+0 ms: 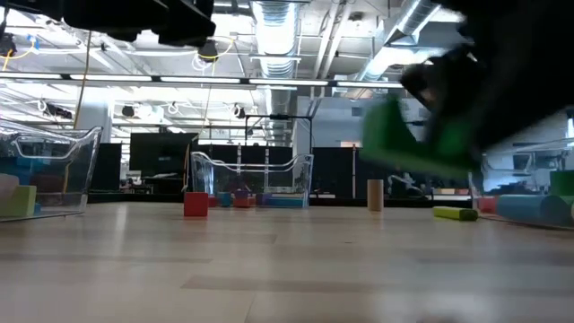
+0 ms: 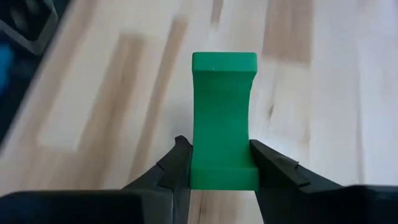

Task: Sort blocks by size
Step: Put the green arc block into the left transparent bin

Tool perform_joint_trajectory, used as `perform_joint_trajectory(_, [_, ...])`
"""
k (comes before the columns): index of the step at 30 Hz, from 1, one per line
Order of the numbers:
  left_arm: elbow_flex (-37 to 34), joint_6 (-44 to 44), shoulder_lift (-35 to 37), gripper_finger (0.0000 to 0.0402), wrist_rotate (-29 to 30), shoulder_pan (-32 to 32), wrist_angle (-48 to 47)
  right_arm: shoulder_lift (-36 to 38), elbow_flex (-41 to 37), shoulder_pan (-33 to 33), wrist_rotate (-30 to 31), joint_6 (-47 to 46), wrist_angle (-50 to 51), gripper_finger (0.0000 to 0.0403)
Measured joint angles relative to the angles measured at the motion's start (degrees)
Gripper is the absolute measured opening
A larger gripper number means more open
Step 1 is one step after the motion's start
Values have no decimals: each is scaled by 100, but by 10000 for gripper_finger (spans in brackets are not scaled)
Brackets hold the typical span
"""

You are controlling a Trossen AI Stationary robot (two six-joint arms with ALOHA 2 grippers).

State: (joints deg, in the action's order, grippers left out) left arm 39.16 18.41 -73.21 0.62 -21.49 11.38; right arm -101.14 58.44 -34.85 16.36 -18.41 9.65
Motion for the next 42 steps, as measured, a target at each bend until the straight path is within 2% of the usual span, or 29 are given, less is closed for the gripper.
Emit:
perform_joint_trajectory(5, [0, 840, 0, 176, 0, -22, 268, 266, 4, 262, 21, 381, -914, 163])
perform_joint_trajectory(10, [0, 2190, 0, 176, 105, -64, 465, 390, 4, 558, 8, 627, -1572, 164])
perform_joint_trajectory(15, [0, 3112, 0, 176, 669, -152, 607, 413, 6, 896, -212, 322, -1833, 164])
perform_joint_trajectory(18, [0, 3478, 0, 176, 791, -153, 621, 413, 6, 1105, -434, 59, -1945, 164])
perform_joint_trajectory(23, [0, 3833, 0, 176, 797, -153, 614, 413, 6, 1310, -484, 30, -2151, 165])
perform_joint_trajectory(27, [0, 3992, 0, 176, 796, -153, 617, 413, 6, 1457, -776, 39, -2316, 165])
perform_joint_trajectory(36, [0, 4074, -1, 176, 817, -151, 881, 413, 6, 1589, -930, -3, -2397, 165])
perform_joint_trajectory(42, [11, 4245, -412, 176, 793, -143, 1306, 411, 6, 1589, -1050, -18, -2485, 166])
